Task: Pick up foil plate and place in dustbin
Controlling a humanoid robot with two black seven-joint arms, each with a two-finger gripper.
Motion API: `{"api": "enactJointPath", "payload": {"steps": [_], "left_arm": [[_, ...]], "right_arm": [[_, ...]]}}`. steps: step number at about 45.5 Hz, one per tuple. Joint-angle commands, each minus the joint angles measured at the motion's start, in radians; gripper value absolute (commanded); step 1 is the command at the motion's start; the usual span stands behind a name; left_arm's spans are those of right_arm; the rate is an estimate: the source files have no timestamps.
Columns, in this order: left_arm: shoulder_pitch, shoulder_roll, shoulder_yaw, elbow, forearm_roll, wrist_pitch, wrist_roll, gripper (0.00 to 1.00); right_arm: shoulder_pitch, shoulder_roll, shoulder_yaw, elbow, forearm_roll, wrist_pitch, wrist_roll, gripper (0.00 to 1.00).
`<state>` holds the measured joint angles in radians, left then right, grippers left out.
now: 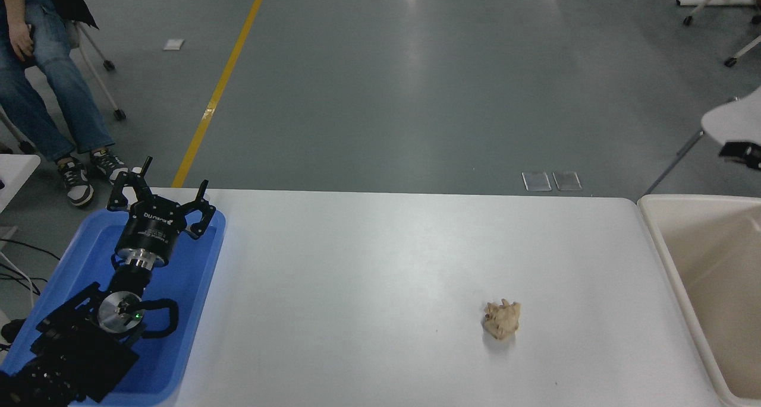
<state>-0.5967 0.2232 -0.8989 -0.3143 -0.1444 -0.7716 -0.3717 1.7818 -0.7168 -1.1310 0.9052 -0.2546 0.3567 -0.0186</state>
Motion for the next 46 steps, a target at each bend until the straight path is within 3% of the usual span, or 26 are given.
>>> {"api": "enactJointPath", "payload": {"steps": [1,17,46], "left_arm": [[0.000,-0.001,0.000,0.001,0.000,0.000,0.000,1.00],[0.000,-0.001,0.000,0.001,0.000,0.000,0.000,1.00],[0.000,0.001,0.000,0.000,0.000,0.000,-0.001,1.00]], "right_arm": [[0.270,0.028,-0.046,0.181,-0.009,0.286,0.000,1.00],[0.482,0.077,-0.110,0.409,-0.071,0.429,0.000,1.00],[0.628,0.238,-0.061,0.478,-0.052,0.429,0.000,1.00]]}}
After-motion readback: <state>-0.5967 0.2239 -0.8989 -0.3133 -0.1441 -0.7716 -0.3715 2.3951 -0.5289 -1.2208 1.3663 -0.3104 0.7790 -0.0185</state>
